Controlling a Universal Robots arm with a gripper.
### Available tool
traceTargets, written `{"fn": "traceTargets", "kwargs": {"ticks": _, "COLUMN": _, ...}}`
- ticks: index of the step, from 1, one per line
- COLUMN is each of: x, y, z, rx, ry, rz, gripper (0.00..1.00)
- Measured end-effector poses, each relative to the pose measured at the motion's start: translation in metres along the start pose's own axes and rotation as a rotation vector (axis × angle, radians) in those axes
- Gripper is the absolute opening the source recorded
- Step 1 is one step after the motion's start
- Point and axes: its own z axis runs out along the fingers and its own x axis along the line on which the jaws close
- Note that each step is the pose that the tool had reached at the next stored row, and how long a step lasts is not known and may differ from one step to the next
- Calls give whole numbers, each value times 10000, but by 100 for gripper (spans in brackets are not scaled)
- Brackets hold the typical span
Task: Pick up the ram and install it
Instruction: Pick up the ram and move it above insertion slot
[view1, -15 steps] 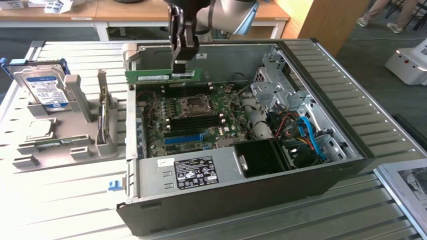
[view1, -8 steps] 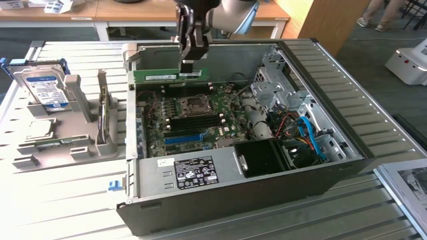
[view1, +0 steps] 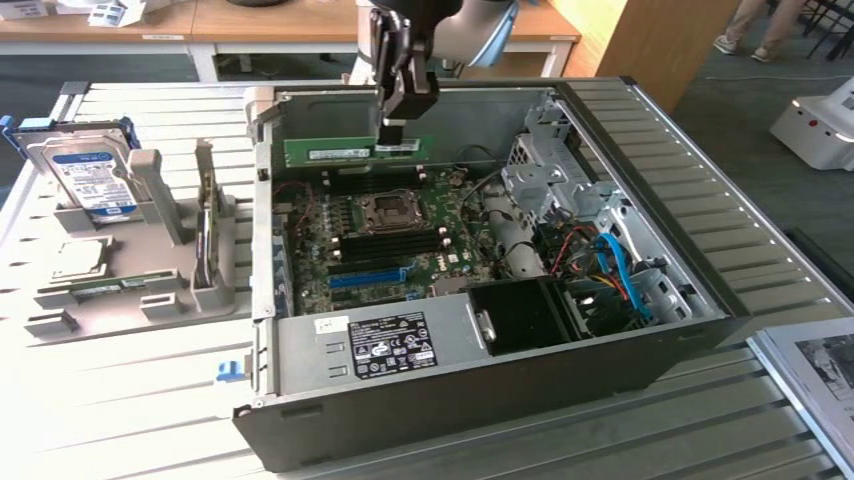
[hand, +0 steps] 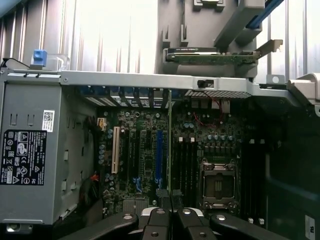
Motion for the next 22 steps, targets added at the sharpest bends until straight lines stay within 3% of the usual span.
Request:
{"fn": "traceTargets", "kwargs": {"ticks": 14, "x": 4, "y": -274, "z": -22, "rx": -13, "ry": 1, "rz": 0, "gripper": 11}}
{"fn": "traceTargets", "kwargs": {"ticks": 20, "x": 4, "y": -282, "z": -22, "rx": -13, "ry": 0, "rz": 0, "gripper": 11}}
{"fn": "traceTargets", "kwargs": {"ticks": 22, "x": 3, "y": -278, "z": -21, "rx": 13, "ry": -1, "rz": 0, "gripper": 11}}
